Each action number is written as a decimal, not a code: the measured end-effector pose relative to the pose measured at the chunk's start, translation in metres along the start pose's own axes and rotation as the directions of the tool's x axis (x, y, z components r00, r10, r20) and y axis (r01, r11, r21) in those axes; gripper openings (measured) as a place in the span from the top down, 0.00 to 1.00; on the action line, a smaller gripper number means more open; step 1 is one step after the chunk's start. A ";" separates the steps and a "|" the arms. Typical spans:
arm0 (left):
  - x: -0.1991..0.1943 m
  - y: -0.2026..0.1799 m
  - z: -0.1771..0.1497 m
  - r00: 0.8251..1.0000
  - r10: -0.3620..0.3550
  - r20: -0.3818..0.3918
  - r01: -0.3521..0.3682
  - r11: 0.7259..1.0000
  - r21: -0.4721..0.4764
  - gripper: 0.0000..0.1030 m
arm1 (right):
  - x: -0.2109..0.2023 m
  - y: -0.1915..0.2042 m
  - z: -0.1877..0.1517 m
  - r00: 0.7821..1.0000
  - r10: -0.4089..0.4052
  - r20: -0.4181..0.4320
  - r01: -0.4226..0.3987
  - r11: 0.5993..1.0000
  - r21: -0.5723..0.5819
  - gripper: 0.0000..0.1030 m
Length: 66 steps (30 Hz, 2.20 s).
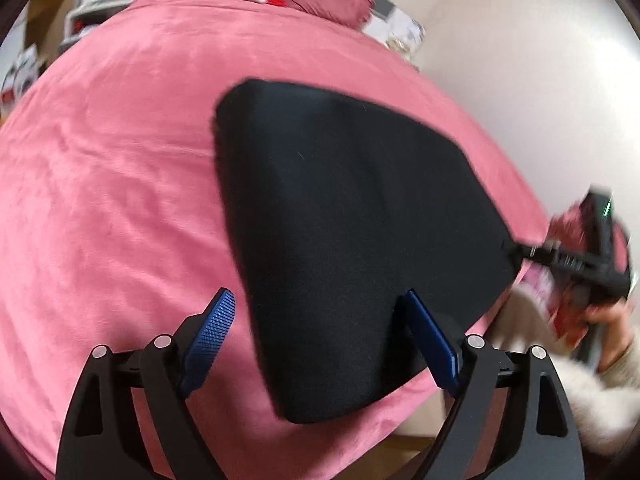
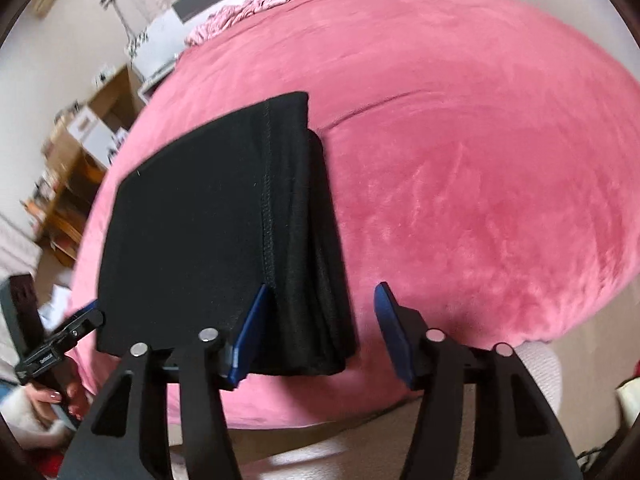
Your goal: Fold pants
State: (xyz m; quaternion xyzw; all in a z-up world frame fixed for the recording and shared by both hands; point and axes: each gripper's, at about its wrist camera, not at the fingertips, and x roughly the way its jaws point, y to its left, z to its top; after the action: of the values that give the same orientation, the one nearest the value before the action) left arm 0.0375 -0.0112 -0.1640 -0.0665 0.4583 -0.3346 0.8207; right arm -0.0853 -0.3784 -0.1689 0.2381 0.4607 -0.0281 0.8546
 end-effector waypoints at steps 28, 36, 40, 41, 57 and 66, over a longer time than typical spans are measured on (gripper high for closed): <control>0.019 -0.031 0.019 0.979 -0.133 -0.154 0.146 0.986 0.077 0.61 | 0.028 -0.006 0.038 0.940 0.337 -0.050 -0.333 0.940 0.070 0.58; -0.004 -0.036 0.047 0.990 -0.127 -0.059 0.133 0.983 0.127 0.62 | 0.009 0.020 0.064 0.918 0.393 0.046 -0.394 0.919 0.004 0.60; -0.011 -0.040 0.066 0.998 -0.067 0.017 0.062 0.979 0.194 0.62 | 0.021 0.032 0.078 0.910 0.410 0.066 -0.410 0.912 -0.009 0.60; -0.011 -0.041 0.070 0.998 -0.056 0.027 0.050 0.979 0.200 0.62 | 0.025 0.036 0.083 0.908 0.413 0.070 -0.413 0.911 -0.009 0.60; 0.022 0.018 0.171 0.985 0.070 0.159 -0.093 0.986 0.141 0.62 | 0.093 0.079 0.185 0.926 0.344 0.159 -0.331 0.938 -0.103 0.60; 0.070 0.039 0.199 0.978 0.129 0.161 -0.154 0.976 0.154 0.62 | 0.143 0.073 0.206 0.946 0.280 0.161 -0.268 0.959 -0.095 0.55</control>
State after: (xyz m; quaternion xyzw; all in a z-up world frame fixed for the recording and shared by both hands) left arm 0.2401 -0.0629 -0.1160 0.0101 0.3693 -0.3061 0.8774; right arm 0.1759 -0.3784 -0.1608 0.2654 0.3481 0.0870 0.8949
